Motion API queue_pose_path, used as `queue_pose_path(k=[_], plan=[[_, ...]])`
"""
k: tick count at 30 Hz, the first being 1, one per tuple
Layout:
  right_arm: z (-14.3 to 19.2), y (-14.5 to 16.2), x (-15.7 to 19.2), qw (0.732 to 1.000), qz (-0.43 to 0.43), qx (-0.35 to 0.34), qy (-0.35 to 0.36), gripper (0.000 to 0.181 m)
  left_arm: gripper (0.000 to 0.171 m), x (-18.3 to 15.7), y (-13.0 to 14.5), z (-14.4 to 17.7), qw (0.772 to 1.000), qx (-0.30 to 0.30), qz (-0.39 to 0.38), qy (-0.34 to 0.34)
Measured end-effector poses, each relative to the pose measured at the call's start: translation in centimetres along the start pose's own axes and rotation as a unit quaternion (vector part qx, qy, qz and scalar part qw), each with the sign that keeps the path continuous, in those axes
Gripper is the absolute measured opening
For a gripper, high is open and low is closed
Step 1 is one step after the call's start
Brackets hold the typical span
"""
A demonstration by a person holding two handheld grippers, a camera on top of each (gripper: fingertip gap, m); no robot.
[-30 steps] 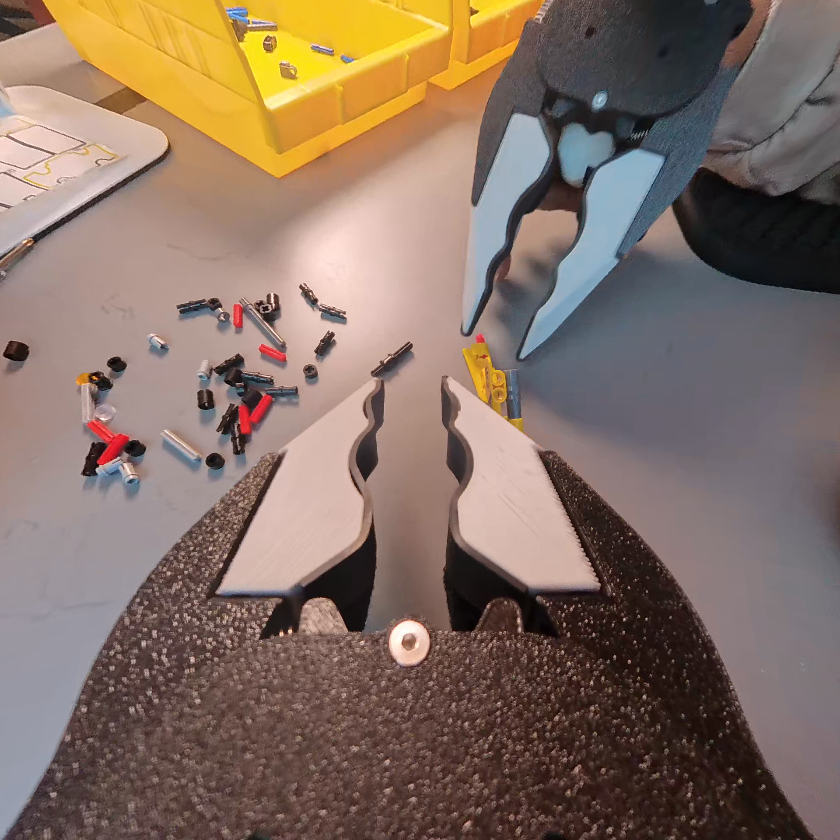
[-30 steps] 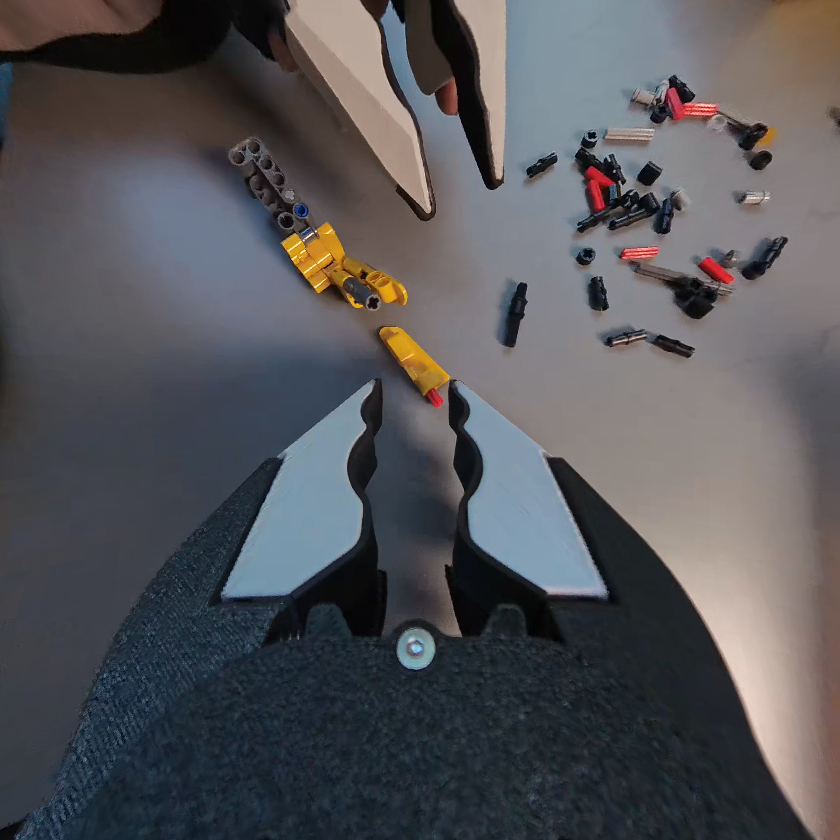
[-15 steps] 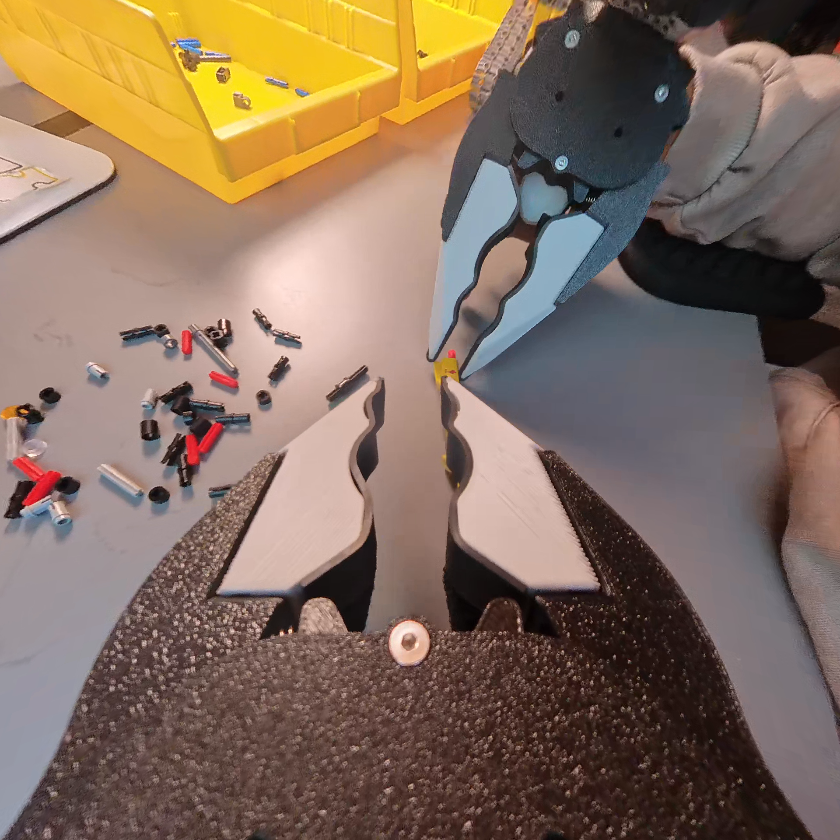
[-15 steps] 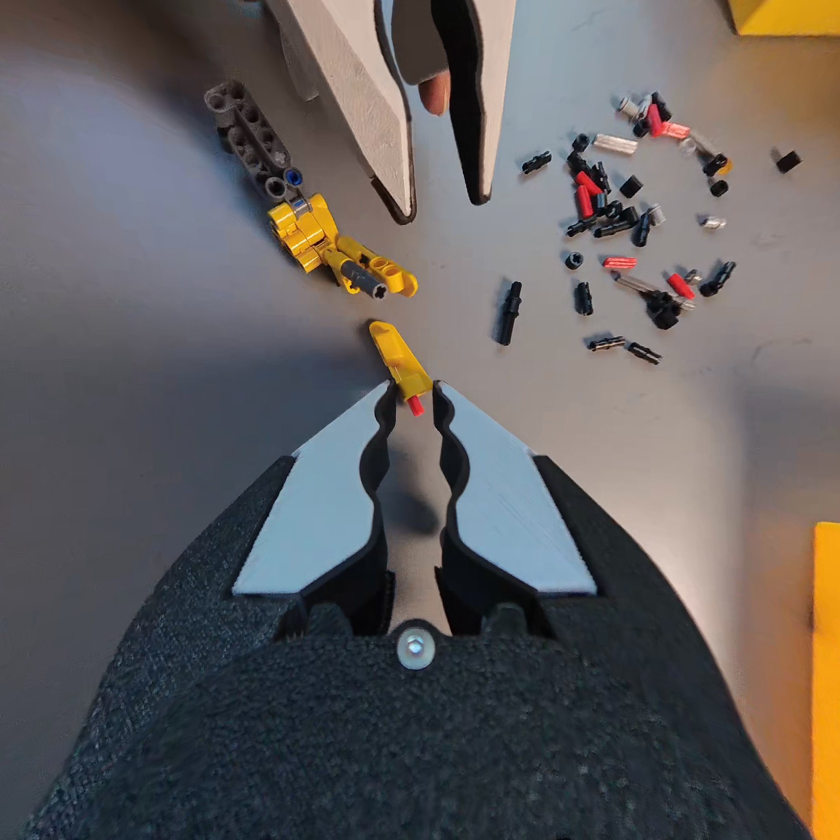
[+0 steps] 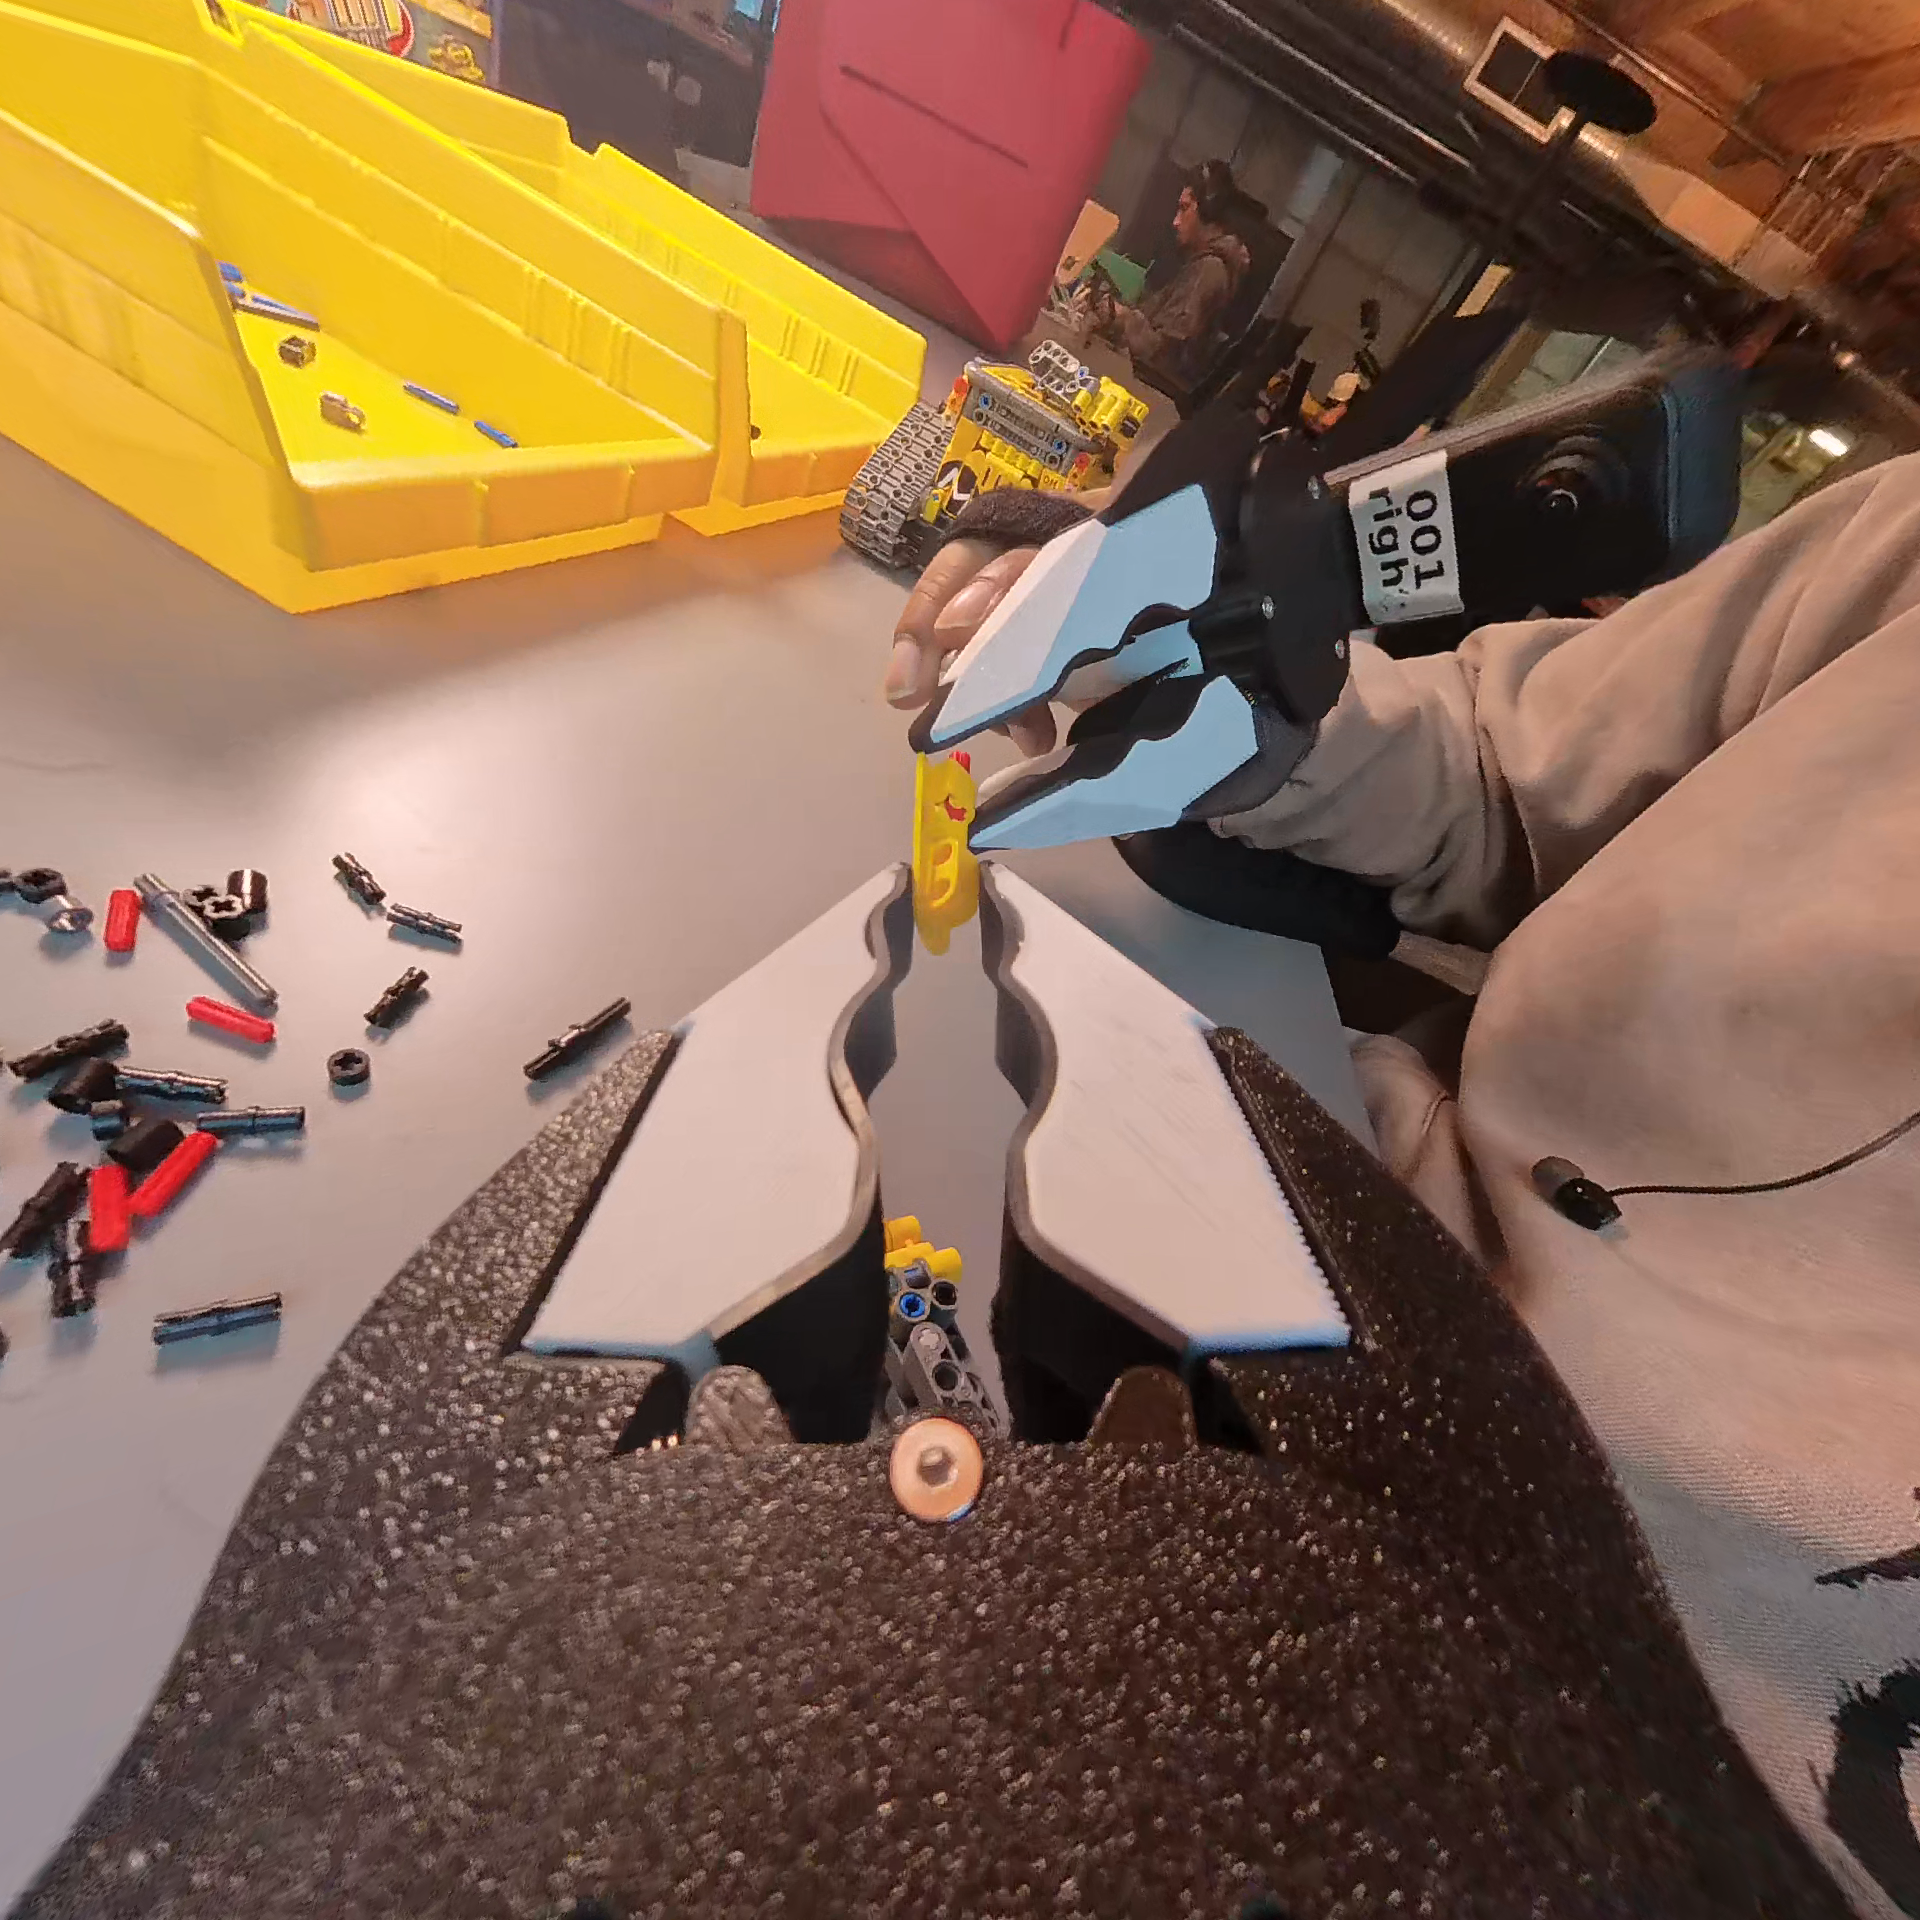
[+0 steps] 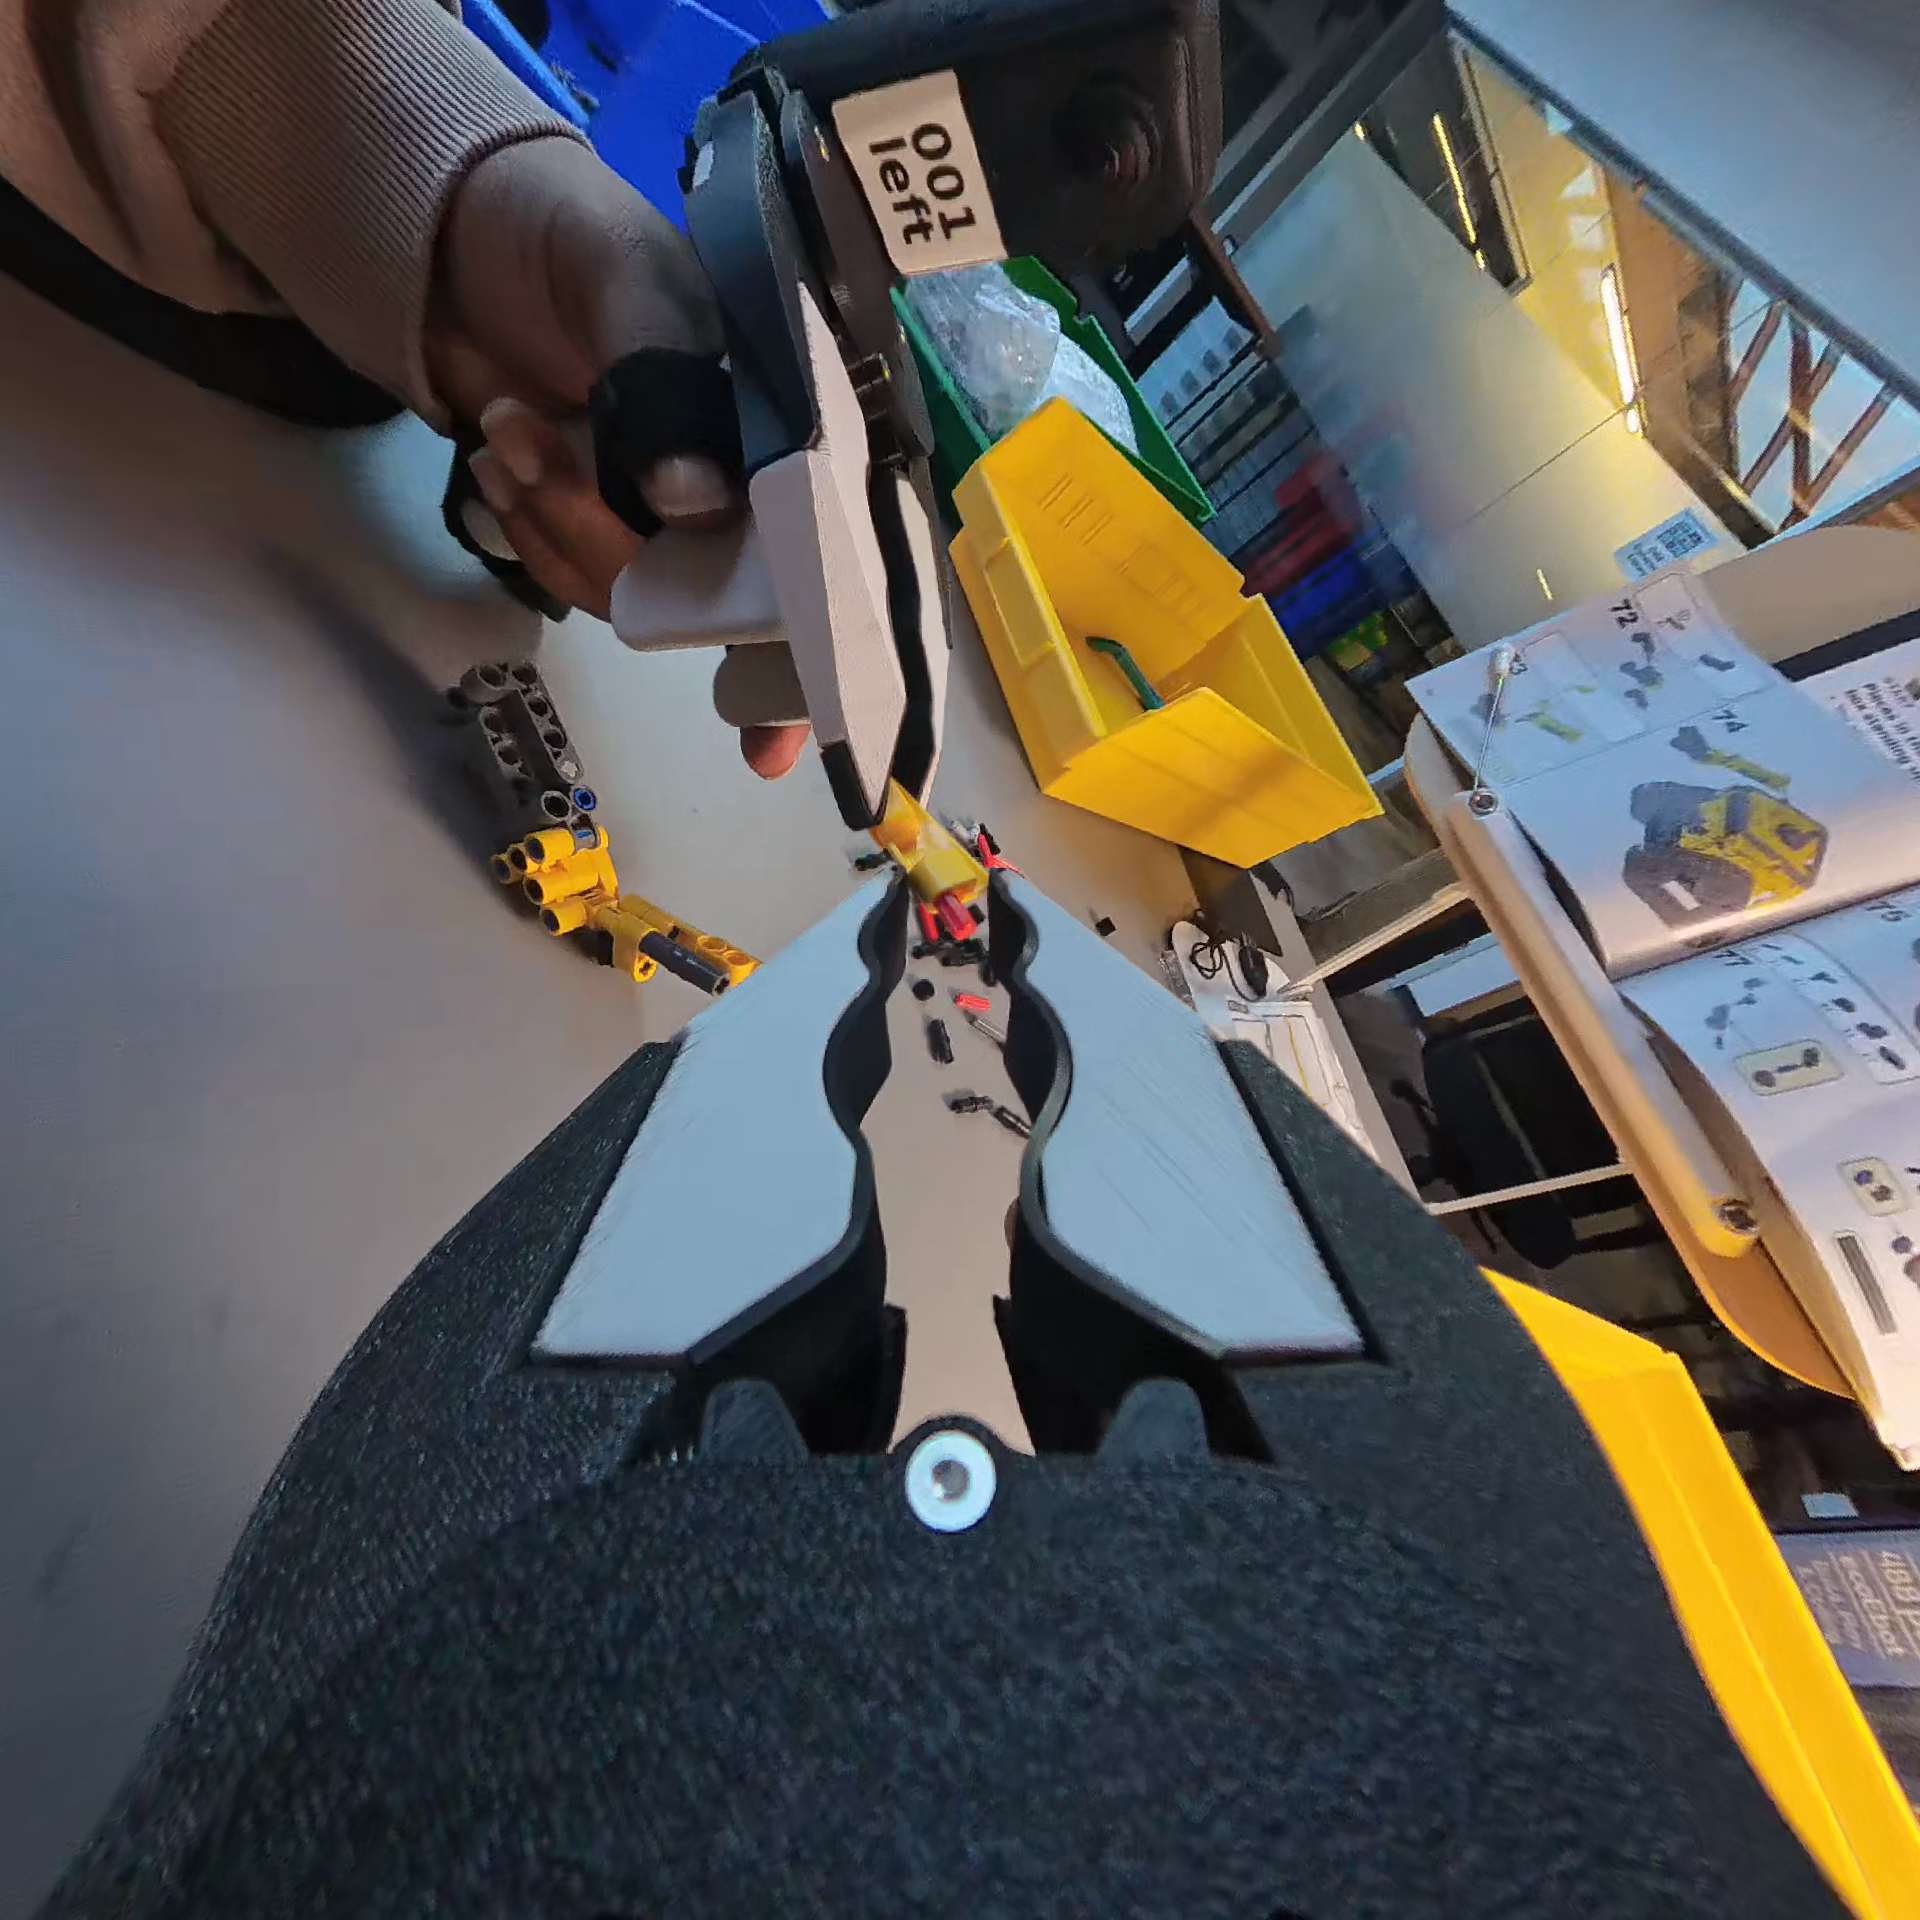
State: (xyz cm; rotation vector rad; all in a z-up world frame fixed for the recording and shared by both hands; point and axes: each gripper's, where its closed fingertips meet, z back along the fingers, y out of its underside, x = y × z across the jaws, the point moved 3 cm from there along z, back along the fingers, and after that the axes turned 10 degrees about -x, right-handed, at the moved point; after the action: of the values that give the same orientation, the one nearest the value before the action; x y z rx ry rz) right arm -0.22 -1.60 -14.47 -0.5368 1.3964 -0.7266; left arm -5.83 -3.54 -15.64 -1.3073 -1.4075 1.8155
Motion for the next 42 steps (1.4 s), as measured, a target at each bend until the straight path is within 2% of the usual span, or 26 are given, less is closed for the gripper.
queue_pose_path(k=[3,7,11,25,35,40,42], plan=[[0.6,-0.3,-0.2,0.995,-0.093,-0.045,-0.01,0.01,0.011,-0.3,-0.3,0.1,0.999,-0.006,-0.041,-0.002],[1.6,-0.6,-0.6,0.953,-0.278,-0.104,-0.066,0.013,0.01,-0.7,-0.5,0.3,0.997,-0.013,-0.076,0.002],[1.6,-0.2,-0.5,0.937,-0.323,-0.111,-0.078,0.007,0.01,-1.2,-0.1,0.0,0.996,-0.005,-0.082,0.018],[2.1,-0.7,0.3,0.904,-0.385,-0.133,-0.133,0.003,0.008,-2.2,0.3,-0.3,0.996,0.006,-0.079,0.047],[2.2,-0.7,0.9,0.903,-0.379,-0.131,-0.153,0.003,0.007,-2.4,1.0,-0.4,0.995,0.029,-0.083,0.055],[2.2,-0.7,1.6,0.907,-0.366,-0.121,-0.17,0.009,0.007,-2.6,1.5,-0.6,0.993,0.048,-0.094,0.058],[2.0,-0.7,1.8,0.913,-0.353,-0.119,-0.166,0.005,0.007,-2.7,1.8,-0.7,0.992,0.054,-0.1,0.057]])
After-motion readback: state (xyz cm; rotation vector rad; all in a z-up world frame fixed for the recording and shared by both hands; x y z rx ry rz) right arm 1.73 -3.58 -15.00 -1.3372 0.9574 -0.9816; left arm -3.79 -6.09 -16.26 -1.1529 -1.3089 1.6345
